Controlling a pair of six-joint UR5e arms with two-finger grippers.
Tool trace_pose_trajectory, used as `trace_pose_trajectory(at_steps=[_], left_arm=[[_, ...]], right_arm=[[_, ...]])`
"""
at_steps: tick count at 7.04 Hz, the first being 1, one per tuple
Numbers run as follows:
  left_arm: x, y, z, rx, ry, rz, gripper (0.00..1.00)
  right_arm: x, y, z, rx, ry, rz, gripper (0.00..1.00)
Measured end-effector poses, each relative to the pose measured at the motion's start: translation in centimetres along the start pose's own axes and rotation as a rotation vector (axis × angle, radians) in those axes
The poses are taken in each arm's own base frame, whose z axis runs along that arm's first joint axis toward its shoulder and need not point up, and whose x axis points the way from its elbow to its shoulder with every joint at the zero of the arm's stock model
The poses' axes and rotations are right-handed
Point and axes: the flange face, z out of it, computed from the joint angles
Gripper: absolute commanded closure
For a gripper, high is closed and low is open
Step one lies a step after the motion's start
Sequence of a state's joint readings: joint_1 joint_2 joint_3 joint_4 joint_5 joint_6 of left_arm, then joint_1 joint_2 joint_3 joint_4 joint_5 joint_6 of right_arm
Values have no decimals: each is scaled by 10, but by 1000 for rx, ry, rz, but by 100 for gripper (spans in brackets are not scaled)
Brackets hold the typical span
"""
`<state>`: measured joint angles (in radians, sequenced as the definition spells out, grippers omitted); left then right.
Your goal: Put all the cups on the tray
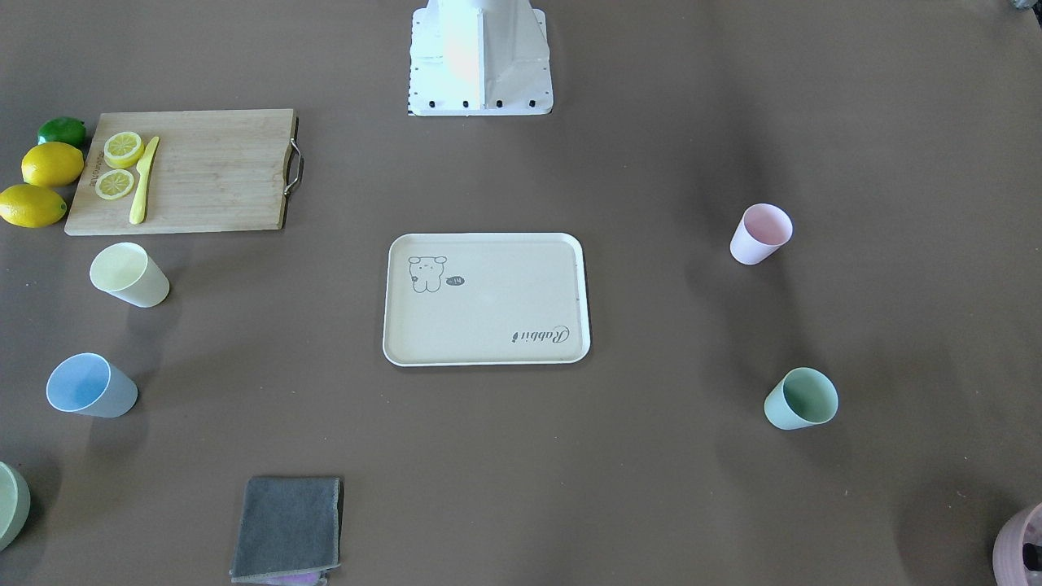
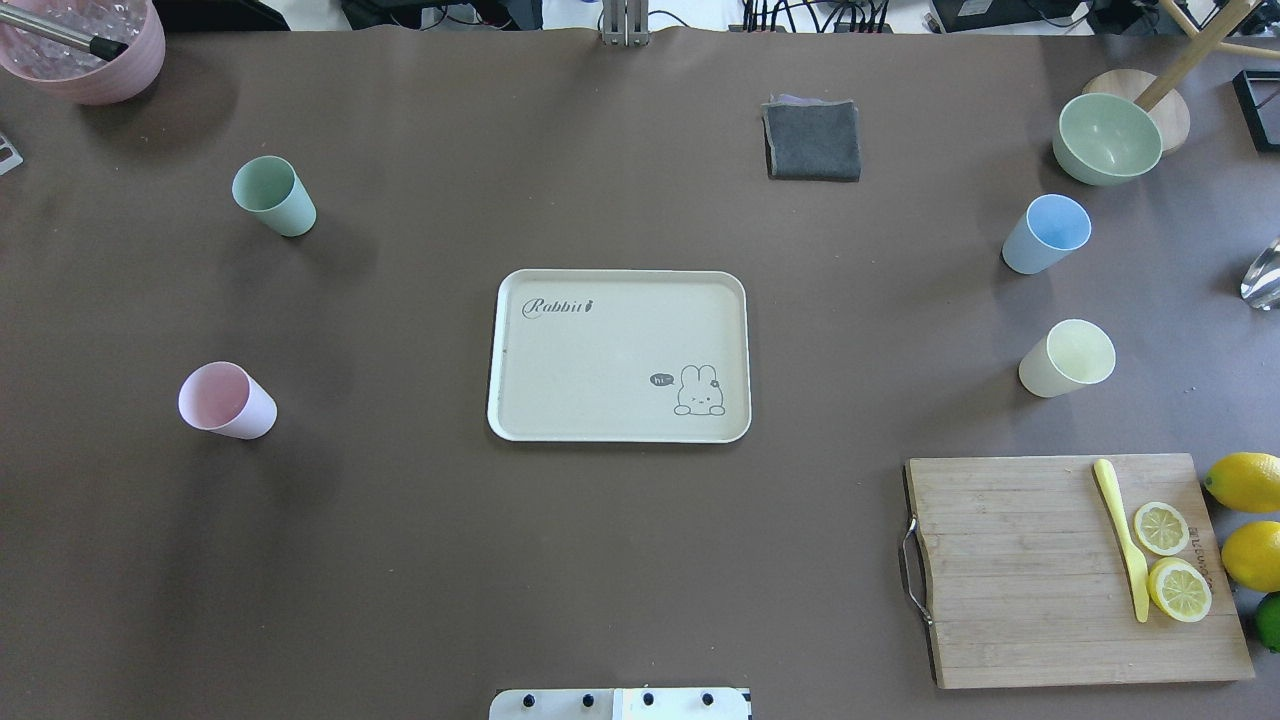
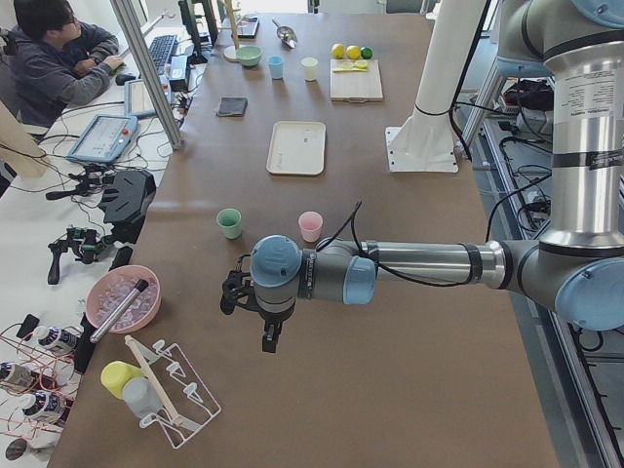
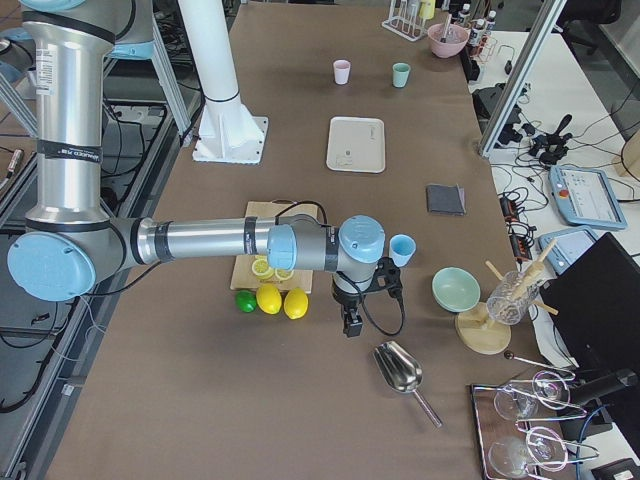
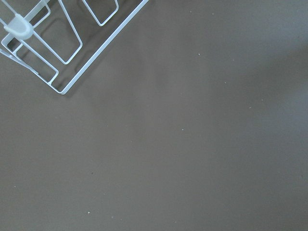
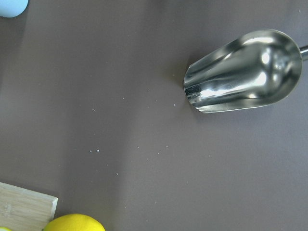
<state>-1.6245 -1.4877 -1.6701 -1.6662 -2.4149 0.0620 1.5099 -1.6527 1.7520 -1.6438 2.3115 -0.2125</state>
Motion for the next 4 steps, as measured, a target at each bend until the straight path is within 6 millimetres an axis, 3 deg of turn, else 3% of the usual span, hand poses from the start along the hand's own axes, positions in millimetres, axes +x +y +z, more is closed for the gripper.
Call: trace_pose_trajectory(at_steps=[4], left_arm=[[16,-8,-17,37,-2,26,2]], right_arm=[[-18,-12,-38,178,27,-125,0]])
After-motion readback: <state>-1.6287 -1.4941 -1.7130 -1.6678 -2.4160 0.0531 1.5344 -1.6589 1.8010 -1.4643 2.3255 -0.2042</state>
